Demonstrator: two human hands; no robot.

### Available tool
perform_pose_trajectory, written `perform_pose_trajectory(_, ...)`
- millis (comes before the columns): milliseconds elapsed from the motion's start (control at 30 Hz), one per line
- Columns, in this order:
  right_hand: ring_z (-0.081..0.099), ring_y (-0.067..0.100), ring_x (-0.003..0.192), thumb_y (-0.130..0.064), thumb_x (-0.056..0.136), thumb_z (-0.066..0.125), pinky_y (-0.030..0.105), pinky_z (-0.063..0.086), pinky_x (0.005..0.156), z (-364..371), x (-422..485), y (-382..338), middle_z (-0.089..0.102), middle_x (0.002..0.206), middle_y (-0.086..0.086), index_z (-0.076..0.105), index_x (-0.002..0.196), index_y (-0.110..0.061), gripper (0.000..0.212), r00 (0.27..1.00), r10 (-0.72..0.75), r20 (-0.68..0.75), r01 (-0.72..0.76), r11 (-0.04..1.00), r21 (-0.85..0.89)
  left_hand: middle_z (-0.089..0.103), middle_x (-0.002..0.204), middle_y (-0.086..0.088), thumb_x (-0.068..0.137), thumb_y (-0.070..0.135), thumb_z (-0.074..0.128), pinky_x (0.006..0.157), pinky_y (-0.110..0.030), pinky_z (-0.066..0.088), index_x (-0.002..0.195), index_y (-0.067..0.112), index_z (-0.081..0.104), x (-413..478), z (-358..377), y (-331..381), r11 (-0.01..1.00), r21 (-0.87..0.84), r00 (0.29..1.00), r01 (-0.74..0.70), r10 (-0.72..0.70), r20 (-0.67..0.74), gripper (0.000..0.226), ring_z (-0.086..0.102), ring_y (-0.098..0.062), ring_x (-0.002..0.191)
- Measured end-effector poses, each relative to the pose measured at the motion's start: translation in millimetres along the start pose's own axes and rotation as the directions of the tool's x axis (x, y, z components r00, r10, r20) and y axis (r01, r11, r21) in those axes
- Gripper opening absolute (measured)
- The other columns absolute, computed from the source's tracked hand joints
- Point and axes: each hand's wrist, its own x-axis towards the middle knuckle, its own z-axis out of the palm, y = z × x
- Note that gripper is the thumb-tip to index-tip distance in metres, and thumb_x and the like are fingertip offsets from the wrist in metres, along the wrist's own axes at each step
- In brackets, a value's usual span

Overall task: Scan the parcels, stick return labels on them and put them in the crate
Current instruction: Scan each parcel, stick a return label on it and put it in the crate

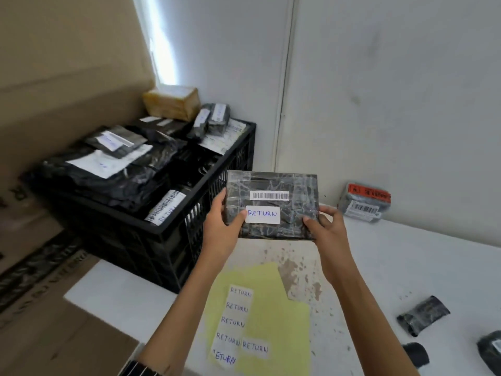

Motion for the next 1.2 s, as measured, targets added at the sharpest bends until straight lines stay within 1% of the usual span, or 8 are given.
perform_pose_trajectory(133, 0.061, 0.013, 0.08, 0.002, 0.092, 0.048, 0.026, 0.05, 0.071, 26, -12, -36, 0.065, 0.095, 0.001, 0.039, 0.113, -0.012, 0.026, 0.995, -0.054, 0.082, 0.051, 0.998, 0.032, 0.055, 0.129, -0.001, 0.091, 0.016, 0.06, 0.099, -0.038, 0.046, 0.143, 0.027, 0.035, -4, -39, 37, 0.997, -0.036, 0.995, -0.072, 0.07, -0.066, 0.058, 0.053, -0.016, 0.118)
perform_pose_trajectory(267, 0.058, 0.02, 0.084, 0.007, 0.088, 0.044, 0.028, 0.048, 0.069, 70, -15, -60, 0.063, 0.105, 0.012, 0.039, 0.121, -0.009, 0.036, 0.979, -0.061, 0.193, 0.057, 0.998, 0.029, 0.06, 0.113, -0.001, 0.092, 0.009, 0.058, 0.073, -0.015, 0.047, 0.14, 0.021, 0.04, 2, -84, 61, 0.996, -0.012, 0.984, -0.089, 0.086, -0.154, 0.053, 0.06, -0.009, 0.095)
perform_pose_trajectory(433, 0.059, 0.023, 0.087, 0.008, 0.085, 0.048, 0.028, 0.049, 0.065, 143, 5, -72, 0.059, 0.115, 0.02, 0.045, 0.123, -0.008, 0.041, 0.967, -0.022, 0.253, 0.01, 0.999, 0.046, 0.059, 0.108, 0.001, 0.089, 0.013, 0.063, 0.088, -0.032, 0.049, 0.135, 0.018, 0.043, 28, -146, 68, 0.999, 0.006, 0.963, -0.044, 0.044, -0.267, 0.05, 0.058, -0.014, 0.101)
perform_pose_trajectory(667, 0.06, 0.024, 0.088, 0.01, 0.087, 0.05, 0.031, 0.054, 0.065, 261, 35, -64, 0.05, 0.115, 0.016, 0.034, 0.122, -0.009, 0.043, 0.95, 0.123, 0.286, -0.168, 0.976, 0.136, 0.056, 0.102, -0.012, 0.086, 0.004, 0.065, 0.062, -0.027, 0.058, 0.113, 0.002, 0.055, 109, -234, 53, 0.999, 0.018, 0.919, 0.047, -0.036, -0.393, 0.029, 0.062, -0.022, 0.071)
perform_pose_trajectory(767, 0.057, 0.022, 0.085, -0.003, 0.086, 0.062, 0.033, 0.05, 0.072, 299, 39, -50, 0.051, 0.107, 0.012, 0.031, 0.121, -0.013, 0.047, 0.937, 0.154, 0.313, -0.138, 0.988, -0.073, 0.064, 0.094, -0.019, 0.086, 0.002, 0.063, 0.071, -0.034, 0.054, 0.102, -0.002, 0.063, 152, -268, 42, 0.989, 0.123, 0.898, 0.078, -0.016, -0.44, 0.016, 0.061, -0.025, 0.067)
perform_pose_trajectory(900, 0.052, 0.018, 0.082, -0.027, 0.086, 0.067, 0.035, 0.044, 0.074, 336, 47, -20, 0.044, 0.087, 0.0, 0.031, 0.114, -0.018, 0.047, 0.954, 0.01, 0.299, 0.103, 0.927, -0.361, 0.068, 0.097, -0.015, 0.087, 0.003, 0.059, 0.083, -0.027, 0.045, 0.101, 0.004, 0.07, 189, -296, 25, 0.915, 0.386, 0.909, 0.118, 0.057, -0.413, 0.017, 0.063, -0.029, 0.094)
perform_pose_trajectory(1000, 0.048, 0.028, 0.109, -0.038, 0.087, 0.064, 0.044, 0.04, 0.096, 353, 54, -2, 0.049, 0.101, 0.003, 0.034, 0.118, -0.017, 0.048, 0.936, -0.09, 0.341, 0.286, 0.761, -0.582, 0.068, 0.101, -0.013, 0.087, 0.001, 0.055, 0.088, -0.025, 0.042, 0.103, 0.003, 0.07, 199, -306, 10, 0.829, 0.547, 0.933, 0.115, 0.099, -0.346, 0.022, 0.062, -0.027, 0.1)
perform_pose_trajectory(1200, 0.033, 0.025, 0.122, -0.043, 0.09, 0.057, 0.036, 0.034, 0.101, 352, 58, 17, 0.045, 0.124, 0.008, 0.042, 0.129, -0.009, 0.054, 0.902, -0.199, 0.384, 0.429, 0.523, -0.736, 0.064, 0.109, -0.015, 0.085, 0.01, 0.06, 0.093, -0.033, 0.043, 0.104, 0.009, 0.071, 204, -313, -10, 0.726, 0.685, 0.961, 0.061, 0.142, -0.236, 0.021, 0.059, -0.031, 0.104)
